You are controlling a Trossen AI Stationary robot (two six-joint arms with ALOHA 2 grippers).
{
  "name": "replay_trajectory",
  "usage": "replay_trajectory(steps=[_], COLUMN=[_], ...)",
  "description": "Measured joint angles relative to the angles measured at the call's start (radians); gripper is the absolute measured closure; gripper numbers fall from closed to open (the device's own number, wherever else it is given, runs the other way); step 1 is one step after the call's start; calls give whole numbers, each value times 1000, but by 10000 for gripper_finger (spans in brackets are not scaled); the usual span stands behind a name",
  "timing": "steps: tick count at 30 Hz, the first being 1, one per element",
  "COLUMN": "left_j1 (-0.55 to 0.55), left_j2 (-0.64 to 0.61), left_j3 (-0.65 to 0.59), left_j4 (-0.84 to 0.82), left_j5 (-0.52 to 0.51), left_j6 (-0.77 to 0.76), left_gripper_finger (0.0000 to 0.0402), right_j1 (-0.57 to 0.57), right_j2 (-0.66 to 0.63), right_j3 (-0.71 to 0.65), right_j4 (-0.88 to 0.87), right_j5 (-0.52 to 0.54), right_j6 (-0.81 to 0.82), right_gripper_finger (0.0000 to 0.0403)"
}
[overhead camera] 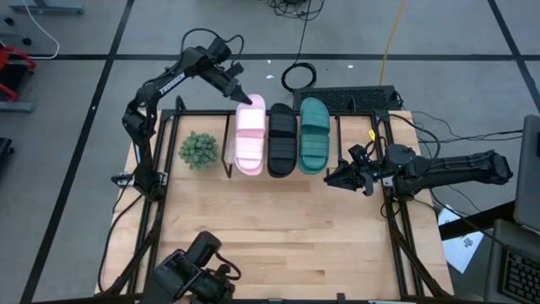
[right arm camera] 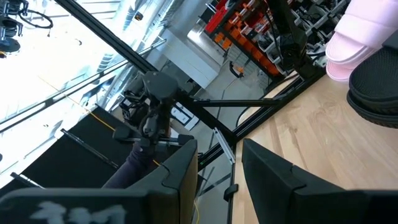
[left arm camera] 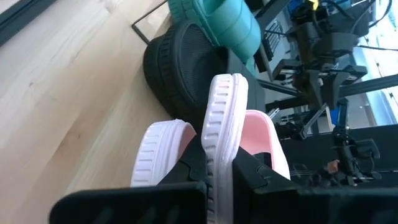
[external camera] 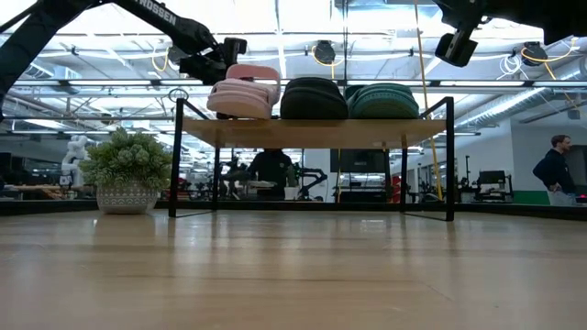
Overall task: Pick and place slides into the shelf
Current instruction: Put the pink slippers on the shelf
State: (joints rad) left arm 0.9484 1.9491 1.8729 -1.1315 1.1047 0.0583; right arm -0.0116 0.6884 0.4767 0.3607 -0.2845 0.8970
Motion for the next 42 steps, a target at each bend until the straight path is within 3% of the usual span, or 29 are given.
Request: replay_trajectory(steps=[24, 34, 38, 42], left_j1=[-28, -28, -24, -29], left_j2=[69, 88, 88, 88], left_j3=[-30, -30, -30, -30], left_j4=[-27, -34, -41, -40], left_j5=[-37, -95, -167, -177], left_j6=[101, 116, 112, 117], left_gripper_finger=[389, 389, 388, 368], right_j1=[0, 0, 0, 0], right_j2=[0, 2, 2, 2], right_j3=[0, 0, 0, 0], right_j4=[0, -15, -14, -14], right_j5=[0, 0, 0, 0], right_j6=[5, 5, 4, 4], right_gripper_finger=[285, 285, 285, 285])
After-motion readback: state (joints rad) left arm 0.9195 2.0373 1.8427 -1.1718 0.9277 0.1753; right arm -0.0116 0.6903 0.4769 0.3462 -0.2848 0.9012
